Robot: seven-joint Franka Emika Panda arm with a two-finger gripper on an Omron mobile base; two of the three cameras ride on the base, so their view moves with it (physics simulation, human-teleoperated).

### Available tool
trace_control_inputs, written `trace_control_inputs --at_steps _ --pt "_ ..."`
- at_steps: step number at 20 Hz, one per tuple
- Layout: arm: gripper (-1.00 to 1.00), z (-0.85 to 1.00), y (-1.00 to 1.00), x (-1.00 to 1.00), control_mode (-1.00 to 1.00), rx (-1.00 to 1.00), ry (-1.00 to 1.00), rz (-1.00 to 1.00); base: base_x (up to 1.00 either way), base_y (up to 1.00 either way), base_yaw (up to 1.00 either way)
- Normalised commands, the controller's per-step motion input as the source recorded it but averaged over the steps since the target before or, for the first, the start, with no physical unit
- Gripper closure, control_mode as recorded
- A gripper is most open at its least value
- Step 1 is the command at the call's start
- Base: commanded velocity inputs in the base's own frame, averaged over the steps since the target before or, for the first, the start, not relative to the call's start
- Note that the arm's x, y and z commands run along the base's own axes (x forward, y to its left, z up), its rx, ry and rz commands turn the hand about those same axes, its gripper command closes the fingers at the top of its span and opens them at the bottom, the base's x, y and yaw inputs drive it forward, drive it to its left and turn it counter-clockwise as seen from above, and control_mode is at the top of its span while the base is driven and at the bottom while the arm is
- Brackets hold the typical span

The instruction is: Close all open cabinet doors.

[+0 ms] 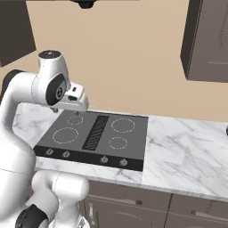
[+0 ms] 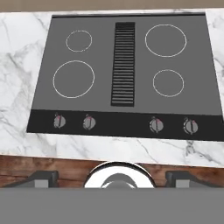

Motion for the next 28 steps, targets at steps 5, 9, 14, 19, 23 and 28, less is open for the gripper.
trace_control_inputs --at_steps 5,9,14,19,23,28 --pt "-1.00 0.03 -0.14 -1.00 -1.00 0.00 -0.04 -0.05 0.00 0.00 0.00" --pt "-1.00 0.11 -0.14 -1.00 -1.00 0.00 0.00 -0.05 0.00 0.00 0.00" --pt "-1.00 0.36 -0.03 -0.61 -1.00 0.00 0.00 -0.07 0.00 0.00 0.00" --pt "-1.00 0.61 0.00 -0.46 -1.00 0.00 0.03 -0.13 0.00 0.00 0.00" --pt "-1.00 0.39 -0.03 -0.59 -1.00 0.00 0.01 -0.05 0.00 0.00 0.00" --pt "-1.00 0.19 0.00 -0.44 -1.00 0.00 0.00 0.03 0.00 0.00 0.00"
